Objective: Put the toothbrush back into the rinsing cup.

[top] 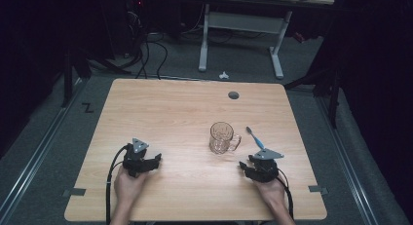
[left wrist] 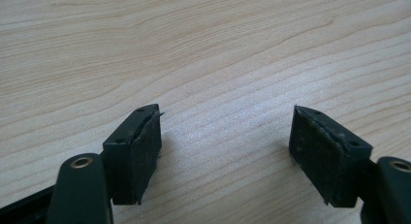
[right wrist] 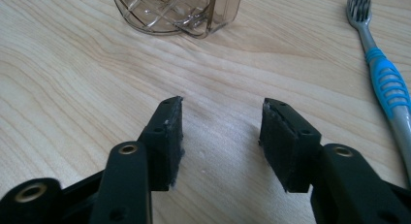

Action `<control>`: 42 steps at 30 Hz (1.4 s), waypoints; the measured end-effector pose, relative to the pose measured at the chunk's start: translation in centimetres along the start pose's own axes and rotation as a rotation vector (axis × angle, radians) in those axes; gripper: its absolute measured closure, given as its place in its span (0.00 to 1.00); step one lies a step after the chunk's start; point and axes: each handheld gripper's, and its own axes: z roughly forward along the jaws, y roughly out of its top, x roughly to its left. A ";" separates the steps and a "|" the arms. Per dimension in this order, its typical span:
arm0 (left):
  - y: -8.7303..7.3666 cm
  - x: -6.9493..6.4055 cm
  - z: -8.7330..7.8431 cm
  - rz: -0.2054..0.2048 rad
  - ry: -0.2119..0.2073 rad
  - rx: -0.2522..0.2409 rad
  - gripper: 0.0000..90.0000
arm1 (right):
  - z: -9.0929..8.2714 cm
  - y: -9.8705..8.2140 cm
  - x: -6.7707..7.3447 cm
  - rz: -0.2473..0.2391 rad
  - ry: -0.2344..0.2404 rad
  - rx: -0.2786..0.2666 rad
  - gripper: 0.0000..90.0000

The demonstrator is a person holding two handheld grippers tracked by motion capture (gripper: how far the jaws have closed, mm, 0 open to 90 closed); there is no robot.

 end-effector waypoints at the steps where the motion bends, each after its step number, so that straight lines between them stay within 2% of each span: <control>1: 0.0 0.0 0.0 0.000 -0.001 0.001 0.31 | -0.1 0.0 -0.1 0.002 0.000 0.007 0.58; 6: 0.0 0.0 0.0 0.000 -0.001 0.001 0.31 | -1.0 -0.3 -0.2 0.004 -0.021 -0.011 0.61; 14: 0.0 0.0 0.0 0.001 0.000 0.001 0.31 | -2.0 -0.8 -0.3 0.007 -0.007 -0.029 0.63; 21: 0.0 0.0 0.0 0.004 0.001 0.002 0.31 | -2.8 -1.4 -0.9 0.043 0.002 -0.045 0.64; 42: 0.0 -0.1 0.0 0.006 0.005 0.001 0.31 | -4.5 -2.0 -2.3 0.053 -0.037 -0.047 0.67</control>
